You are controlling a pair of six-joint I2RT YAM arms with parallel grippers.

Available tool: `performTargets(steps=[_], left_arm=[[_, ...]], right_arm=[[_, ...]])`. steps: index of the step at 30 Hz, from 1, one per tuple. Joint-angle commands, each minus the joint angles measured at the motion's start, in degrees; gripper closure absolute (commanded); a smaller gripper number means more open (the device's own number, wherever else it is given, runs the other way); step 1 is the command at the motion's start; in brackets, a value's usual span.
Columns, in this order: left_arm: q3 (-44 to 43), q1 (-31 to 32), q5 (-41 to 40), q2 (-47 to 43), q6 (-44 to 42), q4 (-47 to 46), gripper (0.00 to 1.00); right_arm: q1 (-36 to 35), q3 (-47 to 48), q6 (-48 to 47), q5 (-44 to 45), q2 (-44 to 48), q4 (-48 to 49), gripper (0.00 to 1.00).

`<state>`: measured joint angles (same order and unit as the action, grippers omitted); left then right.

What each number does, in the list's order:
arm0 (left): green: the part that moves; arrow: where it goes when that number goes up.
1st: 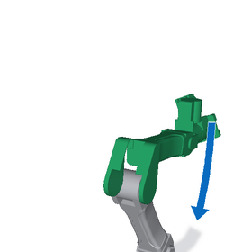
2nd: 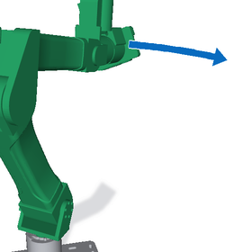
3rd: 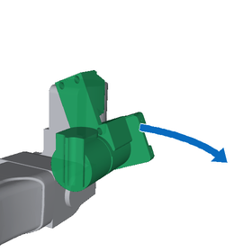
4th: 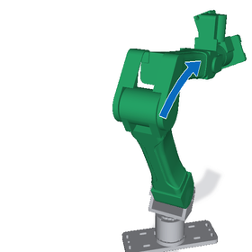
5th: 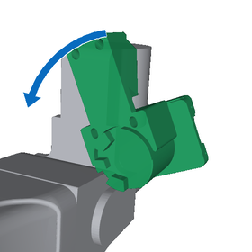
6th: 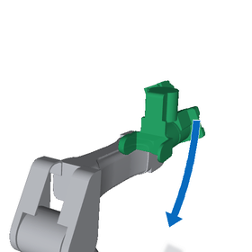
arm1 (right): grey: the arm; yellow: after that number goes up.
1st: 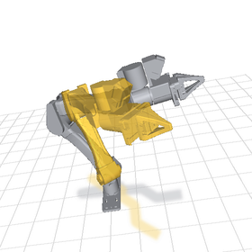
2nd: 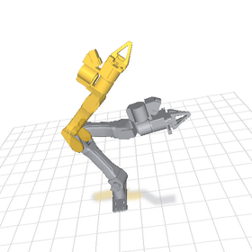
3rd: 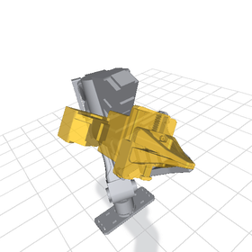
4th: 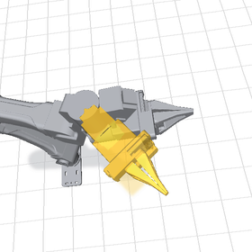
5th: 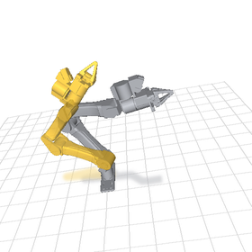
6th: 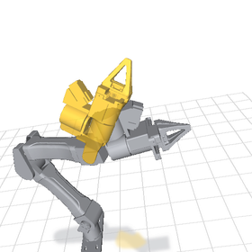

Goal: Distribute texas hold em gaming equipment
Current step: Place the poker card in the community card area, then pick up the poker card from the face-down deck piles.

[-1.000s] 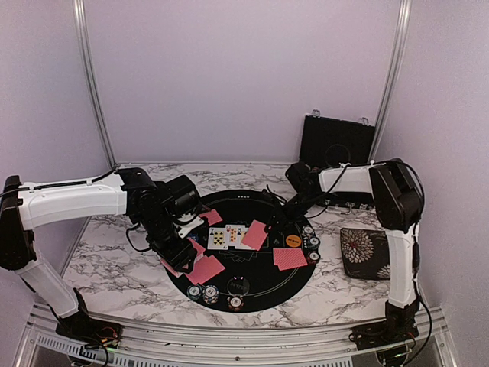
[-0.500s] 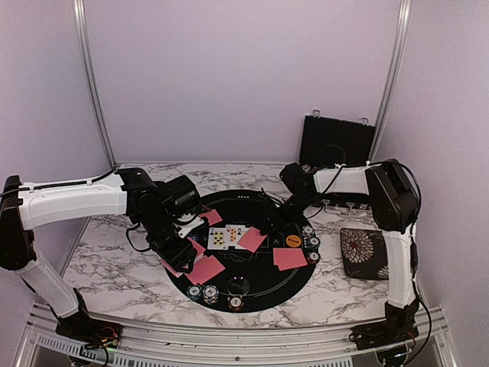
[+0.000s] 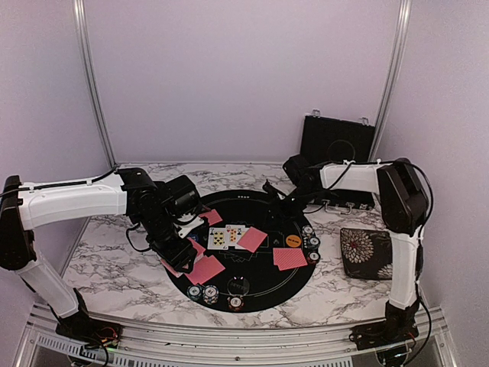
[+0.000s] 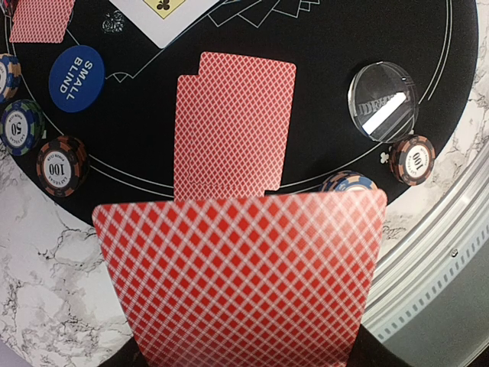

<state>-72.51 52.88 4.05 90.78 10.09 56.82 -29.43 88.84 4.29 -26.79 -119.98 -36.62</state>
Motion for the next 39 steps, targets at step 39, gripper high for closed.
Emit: performTargets(steps=[39], left_arm=[[-3.6, 0.8, 1.2, 1.2, 0.8, 0.1, 0.49]], right_arm=[[-21.4, -23.6, 55.5, -25.2, 6.5, 66.5, 0.35]])
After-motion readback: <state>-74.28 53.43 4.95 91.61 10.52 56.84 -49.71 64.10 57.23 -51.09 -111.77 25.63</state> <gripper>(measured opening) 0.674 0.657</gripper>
